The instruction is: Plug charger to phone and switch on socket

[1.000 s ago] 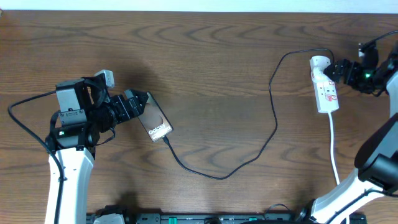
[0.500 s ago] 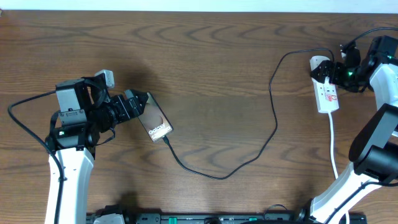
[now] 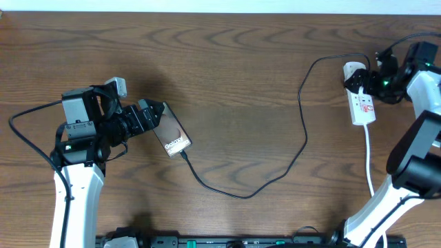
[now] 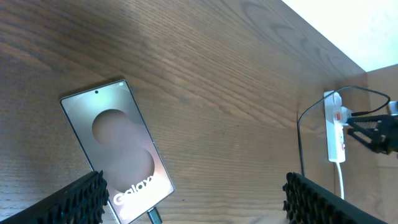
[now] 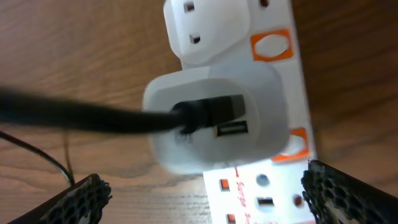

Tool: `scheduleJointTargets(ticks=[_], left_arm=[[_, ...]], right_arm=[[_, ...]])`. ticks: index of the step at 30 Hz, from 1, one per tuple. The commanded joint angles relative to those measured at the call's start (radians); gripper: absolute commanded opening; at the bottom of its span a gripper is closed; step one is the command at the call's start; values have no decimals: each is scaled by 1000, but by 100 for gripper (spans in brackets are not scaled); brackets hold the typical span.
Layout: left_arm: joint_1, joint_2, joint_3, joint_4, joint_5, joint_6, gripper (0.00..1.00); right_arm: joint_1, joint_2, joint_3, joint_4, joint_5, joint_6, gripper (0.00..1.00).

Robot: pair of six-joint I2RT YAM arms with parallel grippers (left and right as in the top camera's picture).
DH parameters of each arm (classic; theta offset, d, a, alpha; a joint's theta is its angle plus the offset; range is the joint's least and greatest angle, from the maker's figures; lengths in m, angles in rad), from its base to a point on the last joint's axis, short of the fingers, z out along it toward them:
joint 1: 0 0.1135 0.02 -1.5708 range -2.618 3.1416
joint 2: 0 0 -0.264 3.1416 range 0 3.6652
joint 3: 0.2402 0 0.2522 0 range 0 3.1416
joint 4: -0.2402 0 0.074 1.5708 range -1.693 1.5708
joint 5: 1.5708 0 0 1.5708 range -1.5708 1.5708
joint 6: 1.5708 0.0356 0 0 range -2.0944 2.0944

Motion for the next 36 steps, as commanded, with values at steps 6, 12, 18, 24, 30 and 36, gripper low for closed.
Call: scheduleJointTargets(ticks=[6, 12, 18, 24, 30, 36], left_arm=[[0, -3, 0, 4, 2, 21, 89], [0, -3, 0, 4, 2, 22, 89], [0, -3, 0, 4, 2, 24, 89], [0, -3, 0, 4, 2, 24, 89], [0, -3, 0, 3, 2, 24, 89], [0, -3, 0, 3, 2, 24, 89]], right_arm=[[13, 31, 17, 14, -55, 14, 99], [13, 31, 17, 16, -55, 14, 99], [16, 31, 16, 33, -55, 13, 99], [16, 31, 16, 57, -55, 13, 99], [18, 31, 16, 53, -74, 18, 99], [28, 31, 16, 39, -73, 33, 99]])
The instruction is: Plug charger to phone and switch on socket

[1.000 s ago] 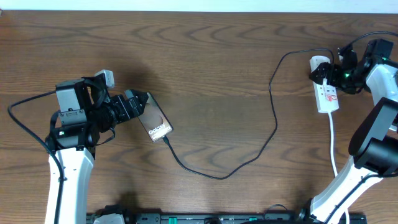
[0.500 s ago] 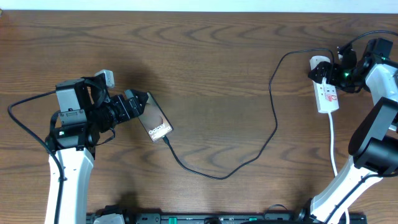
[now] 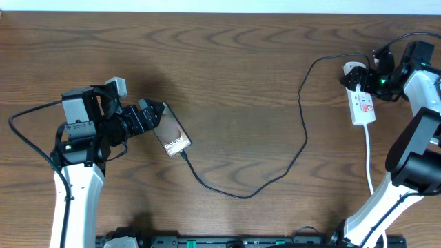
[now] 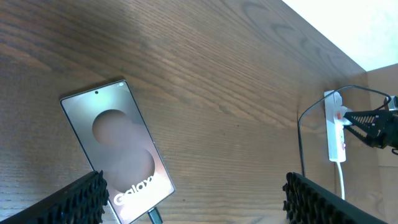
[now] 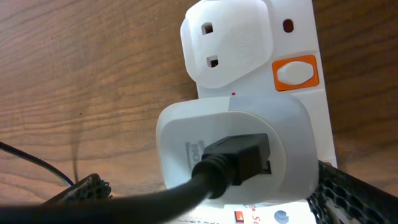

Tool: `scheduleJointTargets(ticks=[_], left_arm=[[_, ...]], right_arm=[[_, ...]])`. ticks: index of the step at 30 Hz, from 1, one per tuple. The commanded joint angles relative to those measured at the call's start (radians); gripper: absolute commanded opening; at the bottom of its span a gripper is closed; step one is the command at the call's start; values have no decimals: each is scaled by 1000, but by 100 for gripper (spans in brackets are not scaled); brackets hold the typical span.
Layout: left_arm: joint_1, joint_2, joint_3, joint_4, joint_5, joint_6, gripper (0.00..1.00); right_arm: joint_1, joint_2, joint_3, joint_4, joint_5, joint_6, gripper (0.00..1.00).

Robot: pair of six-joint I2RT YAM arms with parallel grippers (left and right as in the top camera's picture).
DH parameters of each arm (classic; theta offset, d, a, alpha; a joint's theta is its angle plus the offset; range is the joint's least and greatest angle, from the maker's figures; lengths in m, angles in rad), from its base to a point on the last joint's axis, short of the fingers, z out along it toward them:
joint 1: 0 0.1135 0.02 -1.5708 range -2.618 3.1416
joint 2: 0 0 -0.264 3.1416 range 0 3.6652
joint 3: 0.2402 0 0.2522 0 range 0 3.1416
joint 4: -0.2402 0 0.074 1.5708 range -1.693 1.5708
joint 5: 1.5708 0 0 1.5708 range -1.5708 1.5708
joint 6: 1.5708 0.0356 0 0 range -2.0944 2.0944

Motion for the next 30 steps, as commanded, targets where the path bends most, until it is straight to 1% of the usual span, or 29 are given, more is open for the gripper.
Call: scheduleJointTargets(ticks=[1, 10, 17, 30], left_arm=[[0, -3, 0, 3, 2, 21, 89], [0, -3, 0, -4, 2, 21, 89], [0, -3, 0, -4, 2, 21, 89], [0, -3, 0, -4, 2, 21, 89]], right_arm=[[21, 13, 10, -17, -32, 27, 99], [40, 18, 9, -20, -29, 56, 99], [46, 68, 9, -19, -37, 84, 99], [76, 95, 8, -21, -51, 85, 99]])
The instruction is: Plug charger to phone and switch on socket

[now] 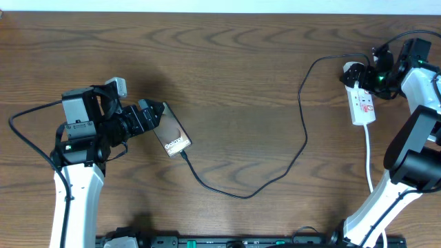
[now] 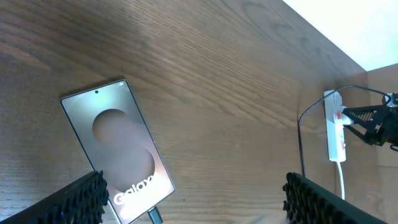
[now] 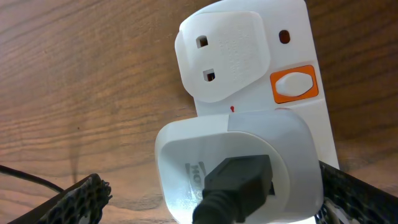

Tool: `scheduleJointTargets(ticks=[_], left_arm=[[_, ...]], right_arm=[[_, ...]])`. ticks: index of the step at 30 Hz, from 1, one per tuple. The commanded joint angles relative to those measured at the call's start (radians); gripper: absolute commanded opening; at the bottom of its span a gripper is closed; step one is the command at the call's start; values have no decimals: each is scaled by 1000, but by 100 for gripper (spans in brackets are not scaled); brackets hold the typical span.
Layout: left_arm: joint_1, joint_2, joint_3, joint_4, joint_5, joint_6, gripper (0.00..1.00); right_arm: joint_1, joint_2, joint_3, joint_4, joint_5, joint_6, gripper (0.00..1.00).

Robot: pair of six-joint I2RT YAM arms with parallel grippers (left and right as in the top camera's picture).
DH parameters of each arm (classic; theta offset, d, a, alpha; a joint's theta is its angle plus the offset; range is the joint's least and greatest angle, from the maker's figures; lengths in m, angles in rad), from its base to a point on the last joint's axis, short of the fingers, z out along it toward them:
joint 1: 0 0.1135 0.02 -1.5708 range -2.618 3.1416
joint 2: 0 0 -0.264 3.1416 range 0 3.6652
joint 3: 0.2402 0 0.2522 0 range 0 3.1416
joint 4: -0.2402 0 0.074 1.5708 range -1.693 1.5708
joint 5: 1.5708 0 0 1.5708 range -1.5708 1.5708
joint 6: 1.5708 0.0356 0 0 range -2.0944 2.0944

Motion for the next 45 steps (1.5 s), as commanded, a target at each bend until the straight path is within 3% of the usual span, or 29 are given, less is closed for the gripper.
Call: scheduleJointTargets(ticks=[1, 16, 45], left_arm=[[0, -3, 0, -2, 2, 21, 89], [0, -3, 0, -16, 2, 22, 89], [0, -3, 0, -25, 2, 36, 89]], right_arm=[[58, 69, -21, -19, -79, 27, 99], [49, 68, 134, -140, 10, 23, 99], [35, 64, 197, -200, 35, 11, 99]])
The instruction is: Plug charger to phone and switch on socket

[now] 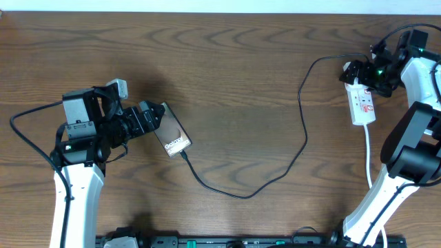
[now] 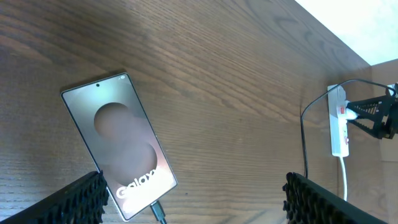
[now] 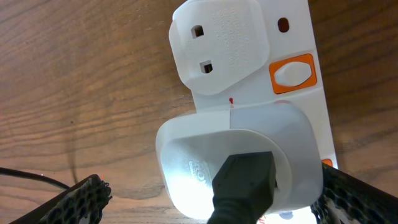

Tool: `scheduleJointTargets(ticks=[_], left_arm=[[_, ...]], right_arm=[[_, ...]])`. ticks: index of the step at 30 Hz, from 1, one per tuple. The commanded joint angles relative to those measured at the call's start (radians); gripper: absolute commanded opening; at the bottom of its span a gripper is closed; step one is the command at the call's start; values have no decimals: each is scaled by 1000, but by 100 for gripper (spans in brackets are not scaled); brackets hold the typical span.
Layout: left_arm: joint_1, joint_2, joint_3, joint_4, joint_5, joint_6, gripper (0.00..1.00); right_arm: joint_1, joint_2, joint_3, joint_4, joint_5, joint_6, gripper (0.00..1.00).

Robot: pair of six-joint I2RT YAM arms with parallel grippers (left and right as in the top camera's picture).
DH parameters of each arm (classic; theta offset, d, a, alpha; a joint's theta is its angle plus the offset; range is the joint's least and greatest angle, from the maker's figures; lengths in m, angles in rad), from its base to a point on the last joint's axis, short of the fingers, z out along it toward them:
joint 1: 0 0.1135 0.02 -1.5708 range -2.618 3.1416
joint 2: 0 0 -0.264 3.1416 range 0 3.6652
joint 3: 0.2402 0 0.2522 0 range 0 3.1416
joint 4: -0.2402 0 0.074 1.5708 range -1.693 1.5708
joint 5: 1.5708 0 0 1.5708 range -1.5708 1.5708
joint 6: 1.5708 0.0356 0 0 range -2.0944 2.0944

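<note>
The phone (image 1: pixel 172 135) lies face up on the wooden table, and in the left wrist view the phone (image 2: pixel 118 146) has the black cable's plug (image 2: pixel 158 211) in its bottom port. My left gripper (image 1: pixel 153 117) stands open just left of the phone. The cable (image 1: pixel 303 117) runs to the white charger adapter (image 3: pixel 239 162), which sits in the white power strip (image 1: pixel 363 107). My right gripper (image 1: pixel 360 70) is open, its fingers wide on either side of the adapter. An orange rocker switch (image 3: pixel 292 71) sits beside the strip's empty end socket (image 3: pixel 221 43).
The strip's own white lead (image 1: pixel 370 162) runs down the right side toward the front edge. The black cable loops across the table's middle (image 1: pixel 241 195). The table's far edge lies just beyond the strip.
My right gripper has shifted a little further toward the strip's far end, so the adapter sits lower in its view. My left wrist view has shifted slightly; the phone and cable lie as before.
At first my right gripper hung open close over the adapter, with the cable plug seen side-on. At each later moment it stood further toward the strip's end, bringing the empty socket and orange switch into view. The phone stayed plugged in, my left gripper open beside it.
</note>
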Motion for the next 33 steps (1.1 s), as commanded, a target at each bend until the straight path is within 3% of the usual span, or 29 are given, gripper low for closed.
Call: scheduleJointTargets(ticks=[1, 33], left_arm=[[0, -3, 0, 0, 2, 17, 89], [0, -3, 0, 1, 1, 18, 89]], right_arm=[[12, 5, 32, -5, -35, 4, 99], [9, 5, 32, -33, 19, -18, 99]])
